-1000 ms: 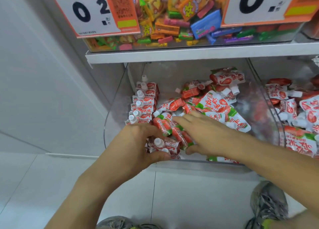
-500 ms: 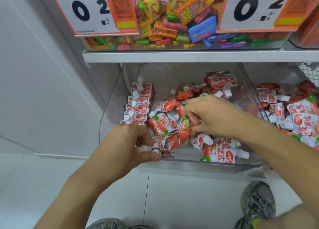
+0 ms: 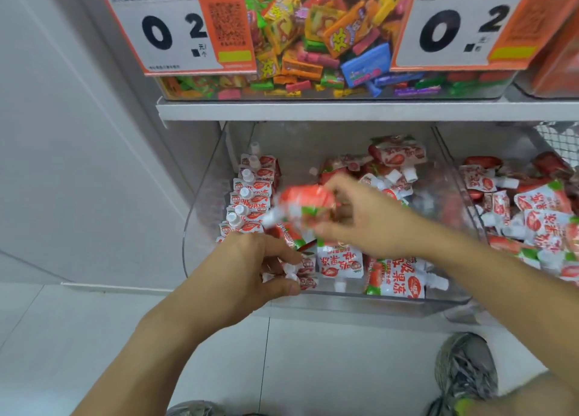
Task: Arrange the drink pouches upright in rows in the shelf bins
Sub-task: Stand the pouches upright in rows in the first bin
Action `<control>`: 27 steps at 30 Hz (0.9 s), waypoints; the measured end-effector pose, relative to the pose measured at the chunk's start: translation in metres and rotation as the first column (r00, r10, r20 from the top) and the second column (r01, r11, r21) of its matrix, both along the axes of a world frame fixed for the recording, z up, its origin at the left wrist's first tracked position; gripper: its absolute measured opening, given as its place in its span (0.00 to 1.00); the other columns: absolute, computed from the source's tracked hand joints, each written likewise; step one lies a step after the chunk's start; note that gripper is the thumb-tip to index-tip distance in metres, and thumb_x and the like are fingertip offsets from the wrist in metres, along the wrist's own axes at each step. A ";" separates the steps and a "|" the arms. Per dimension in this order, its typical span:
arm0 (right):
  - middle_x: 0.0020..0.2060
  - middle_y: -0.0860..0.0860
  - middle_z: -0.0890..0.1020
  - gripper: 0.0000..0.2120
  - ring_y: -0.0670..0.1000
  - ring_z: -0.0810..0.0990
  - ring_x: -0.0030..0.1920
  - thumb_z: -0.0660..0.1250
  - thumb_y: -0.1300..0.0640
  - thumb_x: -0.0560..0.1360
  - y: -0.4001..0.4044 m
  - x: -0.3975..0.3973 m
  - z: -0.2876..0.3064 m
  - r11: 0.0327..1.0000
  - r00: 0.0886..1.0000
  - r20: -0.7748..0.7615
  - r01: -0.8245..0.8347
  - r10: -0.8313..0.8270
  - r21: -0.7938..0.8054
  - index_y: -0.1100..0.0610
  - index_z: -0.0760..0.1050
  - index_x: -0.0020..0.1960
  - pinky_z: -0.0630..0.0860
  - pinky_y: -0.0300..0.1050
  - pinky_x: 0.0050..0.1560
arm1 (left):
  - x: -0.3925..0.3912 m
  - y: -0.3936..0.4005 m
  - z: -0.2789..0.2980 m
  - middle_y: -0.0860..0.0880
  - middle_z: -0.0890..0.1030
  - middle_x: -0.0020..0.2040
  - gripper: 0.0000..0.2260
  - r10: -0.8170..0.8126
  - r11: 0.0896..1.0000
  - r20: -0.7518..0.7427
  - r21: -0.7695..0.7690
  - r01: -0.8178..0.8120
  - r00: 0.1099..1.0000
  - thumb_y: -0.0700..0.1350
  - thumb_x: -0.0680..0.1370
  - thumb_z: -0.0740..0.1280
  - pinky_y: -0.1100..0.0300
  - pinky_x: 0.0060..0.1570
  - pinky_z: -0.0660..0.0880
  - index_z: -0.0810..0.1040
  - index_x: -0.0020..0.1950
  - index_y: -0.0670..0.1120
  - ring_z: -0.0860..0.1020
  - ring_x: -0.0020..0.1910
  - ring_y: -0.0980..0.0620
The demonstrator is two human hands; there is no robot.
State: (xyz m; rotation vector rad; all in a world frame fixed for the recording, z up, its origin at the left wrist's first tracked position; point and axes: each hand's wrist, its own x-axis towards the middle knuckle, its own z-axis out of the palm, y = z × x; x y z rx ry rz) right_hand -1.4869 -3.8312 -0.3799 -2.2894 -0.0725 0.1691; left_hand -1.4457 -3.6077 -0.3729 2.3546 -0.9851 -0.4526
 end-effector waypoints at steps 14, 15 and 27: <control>0.53 0.43 0.78 0.18 0.48 0.79 0.51 0.77 0.46 0.70 0.002 0.048 0.003 0.904 0.952 -0.208 -0.282 0.222 -0.323 0.46 0.76 0.56 0.78 0.46 0.53 | -0.001 0.006 0.001 0.63 0.77 0.36 0.14 0.102 0.995 0.092 0.008 -0.103 0.991 0.61 0.67 0.74 0.75 0.37 0.70 0.80 0.47 0.56 0.76 0.39 0.67; 0.54 0.42 0.79 0.17 0.49 0.80 0.54 0.77 0.48 0.69 -0.004 0.047 0.005 0.932 0.966 -0.172 -0.237 0.195 -0.274 0.46 0.77 0.55 0.78 0.50 0.56 | 0.000 0.006 0.003 0.61 0.77 0.37 0.15 0.178 0.983 0.107 -0.066 -0.172 0.978 0.61 0.66 0.75 0.73 0.36 0.70 0.78 0.46 0.56 0.76 0.40 0.66; 0.50 0.43 0.81 0.16 0.42 0.81 0.51 0.77 0.57 0.71 -0.017 0.023 0.015 0.984 0.999 0.032 0.026 -0.021 -0.175 0.48 0.78 0.57 0.80 0.41 0.54 | 0.009 0.019 0.015 0.55 0.76 0.28 0.06 0.442 0.853 0.101 -0.354 -0.383 0.891 0.57 0.68 0.74 0.71 0.31 0.68 0.80 0.40 0.58 0.75 0.32 0.60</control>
